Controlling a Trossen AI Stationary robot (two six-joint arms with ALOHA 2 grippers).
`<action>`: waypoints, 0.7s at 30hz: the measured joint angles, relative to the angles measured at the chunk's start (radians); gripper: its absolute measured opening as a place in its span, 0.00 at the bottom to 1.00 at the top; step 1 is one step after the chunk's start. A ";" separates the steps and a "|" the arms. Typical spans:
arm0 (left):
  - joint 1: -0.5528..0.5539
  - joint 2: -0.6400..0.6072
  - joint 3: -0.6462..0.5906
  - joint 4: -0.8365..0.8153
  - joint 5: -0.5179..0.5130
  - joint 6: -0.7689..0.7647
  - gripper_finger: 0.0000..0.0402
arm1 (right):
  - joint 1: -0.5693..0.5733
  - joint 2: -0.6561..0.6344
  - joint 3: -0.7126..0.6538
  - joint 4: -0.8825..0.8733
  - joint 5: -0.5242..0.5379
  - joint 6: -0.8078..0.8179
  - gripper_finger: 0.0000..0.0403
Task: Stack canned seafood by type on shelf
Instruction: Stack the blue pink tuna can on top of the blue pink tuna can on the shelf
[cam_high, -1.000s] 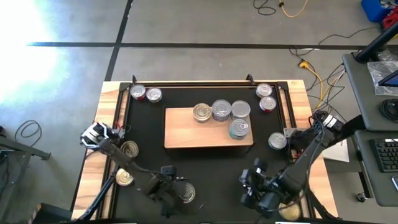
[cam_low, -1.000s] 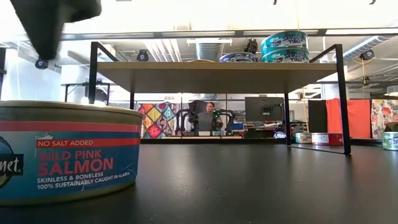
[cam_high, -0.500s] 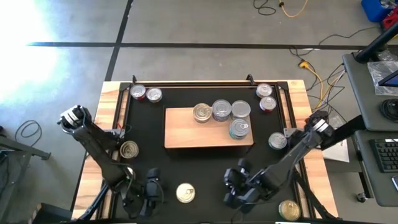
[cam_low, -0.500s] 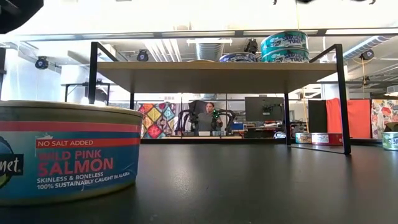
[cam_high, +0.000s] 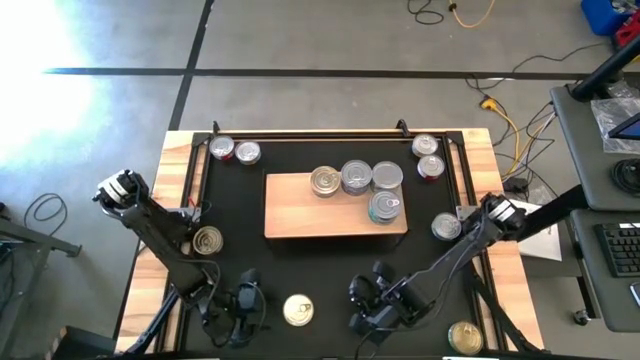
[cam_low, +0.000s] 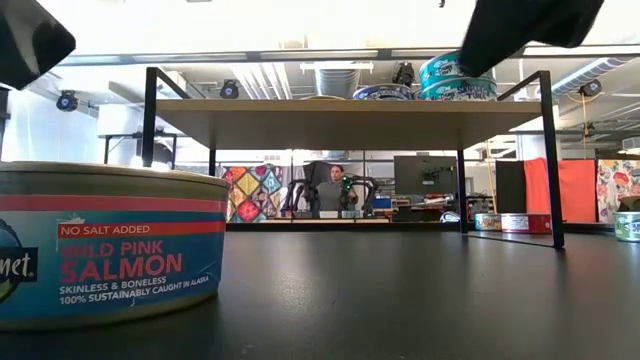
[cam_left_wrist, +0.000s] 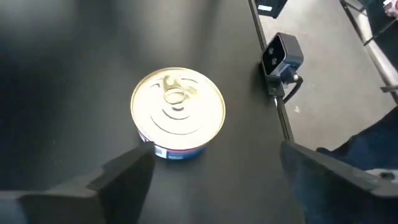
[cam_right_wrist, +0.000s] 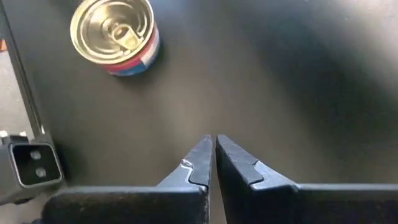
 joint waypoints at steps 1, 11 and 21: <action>0.001 0.000 0.000 0.000 0.000 0.010 0.87 | -0.005 0.000 0.000 0.003 0.000 -0.012 0.03; 0.001 -0.003 -0.032 0.026 0.045 0.024 0.96 | -0.046 0.067 0.003 0.208 0.004 -0.284 0.03; -0.004 0.051 -0.113 0.057 -0.079 0.083 0.96 | -0.093 0.250 0.160 0.211 -0.031 -0.424 0.03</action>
